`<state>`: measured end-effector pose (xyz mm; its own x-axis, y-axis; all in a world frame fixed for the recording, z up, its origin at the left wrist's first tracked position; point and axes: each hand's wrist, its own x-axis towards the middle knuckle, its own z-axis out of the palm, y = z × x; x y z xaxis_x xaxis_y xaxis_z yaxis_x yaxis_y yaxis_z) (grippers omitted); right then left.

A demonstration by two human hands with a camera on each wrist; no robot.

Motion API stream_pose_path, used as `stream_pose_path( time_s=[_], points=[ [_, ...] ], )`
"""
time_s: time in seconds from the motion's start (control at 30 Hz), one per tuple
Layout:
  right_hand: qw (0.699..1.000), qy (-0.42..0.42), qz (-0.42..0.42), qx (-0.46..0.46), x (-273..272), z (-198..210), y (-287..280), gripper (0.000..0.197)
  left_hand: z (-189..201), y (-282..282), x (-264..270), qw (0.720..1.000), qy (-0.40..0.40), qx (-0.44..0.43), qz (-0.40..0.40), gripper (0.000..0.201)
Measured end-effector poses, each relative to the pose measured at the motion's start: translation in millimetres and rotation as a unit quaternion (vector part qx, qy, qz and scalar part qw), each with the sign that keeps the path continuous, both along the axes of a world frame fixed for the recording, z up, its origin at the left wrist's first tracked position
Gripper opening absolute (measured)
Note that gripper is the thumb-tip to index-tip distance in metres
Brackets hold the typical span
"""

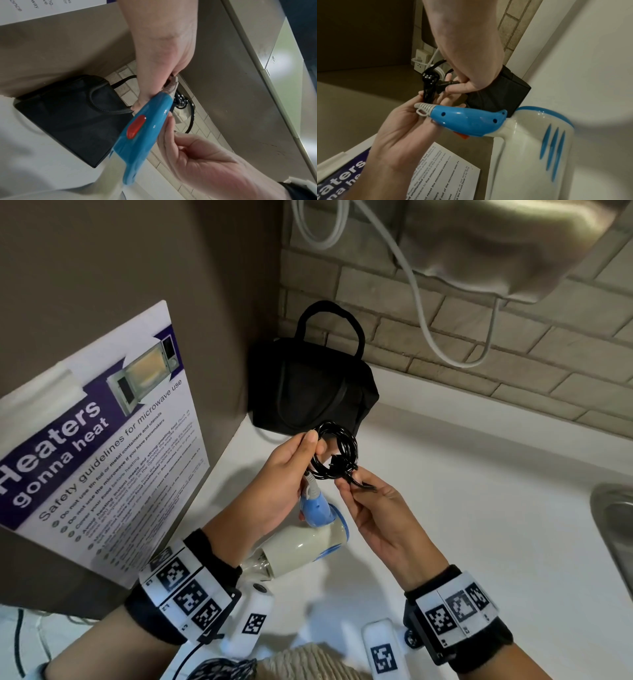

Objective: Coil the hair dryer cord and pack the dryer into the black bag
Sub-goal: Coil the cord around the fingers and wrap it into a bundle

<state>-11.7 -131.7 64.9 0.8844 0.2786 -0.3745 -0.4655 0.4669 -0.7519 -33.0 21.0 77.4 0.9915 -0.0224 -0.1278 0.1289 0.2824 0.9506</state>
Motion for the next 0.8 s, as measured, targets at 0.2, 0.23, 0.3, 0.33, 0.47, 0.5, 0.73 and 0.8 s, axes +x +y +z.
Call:
stream_pose_path(
  time_s=[0.2, 0.23, 0.3, 0.33, 0.47, 0.5, 0.73, 0.8],
  points=[
    [0.999, -0.046, -0.006, 0.006, 1, 1, 7, 0.034, -2, 2, 0, 1.000, 0.023, 0.012, 0.008, 0.047],
    [0.998, -0.055, 0.001, 0.012, 1, 2, 9, 0.036, -2, 1, -1, 1.000, 0.022, 0.013, 0.007, 0.049],
    [0.998, -0.064, 0.020, 0.015, 0, 5, 11, 0.042, -1, 0, -1, 1.000, 0.027, 0.013, 0.007, 0.049],
    [0.997, -0.069, 0.033, 0.011, -1, 6, 12, 0.046, -1, 0, -1, 0.999, 0.030, 0.011, 0.011, 0.046],
    [0.994, -0.078, 0.076, 0.005, -3, 12, 13, 0.047, 1, -1, -2, 1.000, 0.026, 0.002, 0.016, 0.039],
    [0.993, -0.077, 0.088, 0.006, -4, 14, 12, 0.045, 1, -1, -3, 1.000, 0.021, 0.004, 0.019, 0.038],
    [0.974, -0.023, 0.179, 0.134, -14, 28, -4, 0.048, 0, -5, -4, 0.994, -0.034, 0.087, 0.058, 0.034],
    [0.982, -0.008, 0.161, 0.095, -12, 36, -3, 0.031, 2, -9, -7, 0.987, -0.056, 0.140, 0.058, 0.035]
  ],
)
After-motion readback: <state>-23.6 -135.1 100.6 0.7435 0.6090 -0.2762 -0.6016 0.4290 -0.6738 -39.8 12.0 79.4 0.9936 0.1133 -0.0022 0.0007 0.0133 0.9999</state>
